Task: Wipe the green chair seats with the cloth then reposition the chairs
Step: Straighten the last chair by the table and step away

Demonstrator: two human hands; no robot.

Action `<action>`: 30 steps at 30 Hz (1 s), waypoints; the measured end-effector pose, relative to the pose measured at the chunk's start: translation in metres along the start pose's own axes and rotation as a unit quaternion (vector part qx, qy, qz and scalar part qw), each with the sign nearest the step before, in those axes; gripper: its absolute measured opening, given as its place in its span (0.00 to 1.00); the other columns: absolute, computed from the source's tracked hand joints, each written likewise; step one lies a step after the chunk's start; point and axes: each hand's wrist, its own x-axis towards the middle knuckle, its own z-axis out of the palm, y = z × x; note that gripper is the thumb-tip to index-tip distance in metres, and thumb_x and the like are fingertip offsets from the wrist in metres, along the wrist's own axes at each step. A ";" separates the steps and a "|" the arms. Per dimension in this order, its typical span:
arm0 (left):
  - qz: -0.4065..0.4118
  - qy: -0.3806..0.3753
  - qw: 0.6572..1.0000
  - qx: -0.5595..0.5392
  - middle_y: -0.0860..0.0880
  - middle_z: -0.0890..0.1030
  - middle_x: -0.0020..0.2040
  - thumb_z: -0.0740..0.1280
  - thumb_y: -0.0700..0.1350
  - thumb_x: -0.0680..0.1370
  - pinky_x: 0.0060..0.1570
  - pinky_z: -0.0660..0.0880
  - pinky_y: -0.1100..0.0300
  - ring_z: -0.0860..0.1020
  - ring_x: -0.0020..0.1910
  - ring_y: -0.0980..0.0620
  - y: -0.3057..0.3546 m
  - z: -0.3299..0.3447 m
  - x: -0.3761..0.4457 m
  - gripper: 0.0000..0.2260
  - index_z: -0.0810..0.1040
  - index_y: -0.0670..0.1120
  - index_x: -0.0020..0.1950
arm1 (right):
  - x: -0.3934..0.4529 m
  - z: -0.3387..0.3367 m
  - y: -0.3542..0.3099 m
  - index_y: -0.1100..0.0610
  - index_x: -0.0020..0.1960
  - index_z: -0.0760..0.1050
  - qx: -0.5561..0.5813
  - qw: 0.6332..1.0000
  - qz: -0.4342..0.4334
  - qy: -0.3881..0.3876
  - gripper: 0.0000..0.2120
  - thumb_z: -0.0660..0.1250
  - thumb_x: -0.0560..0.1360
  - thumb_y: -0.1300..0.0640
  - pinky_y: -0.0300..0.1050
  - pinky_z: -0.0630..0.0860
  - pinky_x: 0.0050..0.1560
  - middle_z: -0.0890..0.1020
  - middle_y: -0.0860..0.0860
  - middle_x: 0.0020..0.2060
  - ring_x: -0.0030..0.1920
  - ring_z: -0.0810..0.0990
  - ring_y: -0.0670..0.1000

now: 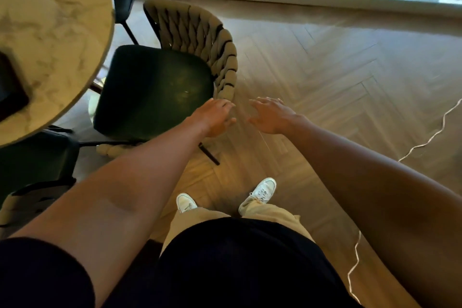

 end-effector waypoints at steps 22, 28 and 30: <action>-0.001 -0.048 0.999 0.009 0.45 0.62 0.80 0.58 0.56 0.85 0.78 0.56 0.47 0.60 0.80 0.44 0.078 -0.087 0.231 0.26 0.61 0.47 0.81 | 0.097 -0.111 0.183 0.54 0.80 0.58 0.019 0.998 0.059 -0.030 0.30 0.58 0.83 0.43 0.57 0.57 0.77 0.65 0.57 0.78 0.78 0.61 0.59; -0.030 -0.064 0.997 -0.017 0.45 0.64 0.79 0.60 0.56 0.84 0.77 0.58 0.48 0.62 0.78 0.43 0.067 -0.126 0.289 0.26 0.62 0.47 0.80 | 0.157 -0.170 0.203 0.54 0.80 0.58 -0.002 0.998 0.050 -0.038 0.30 0.58 0.83 0.43 0.56 0.57 0.77 0.64 0.57 0.78 0.77 0.62 0.59; -0.037 -0.063 0.997 -0.028 0.45 0.63 0.80 0.59 0.56 0.84 0.77 0.57 0.48 0.61 0.79 0.43 0.062 -0.139 0.300 0.26 0.61 0.47 0.80 | 0.176 -0.186 0.204 0.54 0.81 0.57 -0.010 0.998 0.040 -0.043 0.31 0.58 0.83 0.43 0.56 0.57 0.77 0.64 0.57 0.78 0.78 0.61 0.59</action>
